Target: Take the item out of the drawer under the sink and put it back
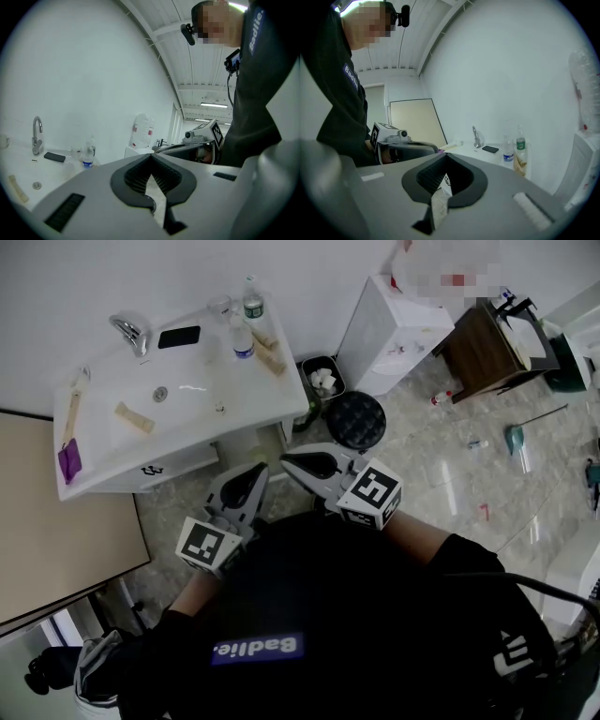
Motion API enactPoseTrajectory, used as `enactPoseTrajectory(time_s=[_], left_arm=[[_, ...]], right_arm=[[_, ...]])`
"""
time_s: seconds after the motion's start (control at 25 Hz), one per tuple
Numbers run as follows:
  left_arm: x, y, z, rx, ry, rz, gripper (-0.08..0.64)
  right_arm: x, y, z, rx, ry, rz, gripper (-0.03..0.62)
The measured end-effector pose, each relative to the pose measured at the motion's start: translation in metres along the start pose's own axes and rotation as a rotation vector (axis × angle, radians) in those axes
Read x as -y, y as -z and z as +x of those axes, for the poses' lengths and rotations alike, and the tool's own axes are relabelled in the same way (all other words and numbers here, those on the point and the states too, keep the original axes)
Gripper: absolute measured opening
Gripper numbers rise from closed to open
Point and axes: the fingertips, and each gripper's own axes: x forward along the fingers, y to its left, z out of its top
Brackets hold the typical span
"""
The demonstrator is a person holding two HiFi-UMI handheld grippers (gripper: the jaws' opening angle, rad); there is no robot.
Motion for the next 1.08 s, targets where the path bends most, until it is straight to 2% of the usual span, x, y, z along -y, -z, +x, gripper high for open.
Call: enactPoseTrajectory(time_s=[0.44,0.8,0.96,1.08], left_arm=[[-0.002,0.007,-0.005,0.005,-0.011,-0.016,0.006],[-0.002,0.007,-0.012,0.02,-0.014,0.012,0.006],[0.005,0.003,-0.014,-0.008,-0.001,0.003,0.006],[0.006,0.004,-0.016,0.003,-0.002,-0.001,0.006]], right_arm=[[-0.007,0.006,0.001,-0.007,-0.004,0.003,0.001],[-0.012,0.006,0.002,-0.012,0.0,-0.002,0.0],[-0.014,0.005,0.002,-0.016,0.001,-0.002,0.0],[-0.016,0.006,0.001,-0.018,-0.001,0.001,0.0]])
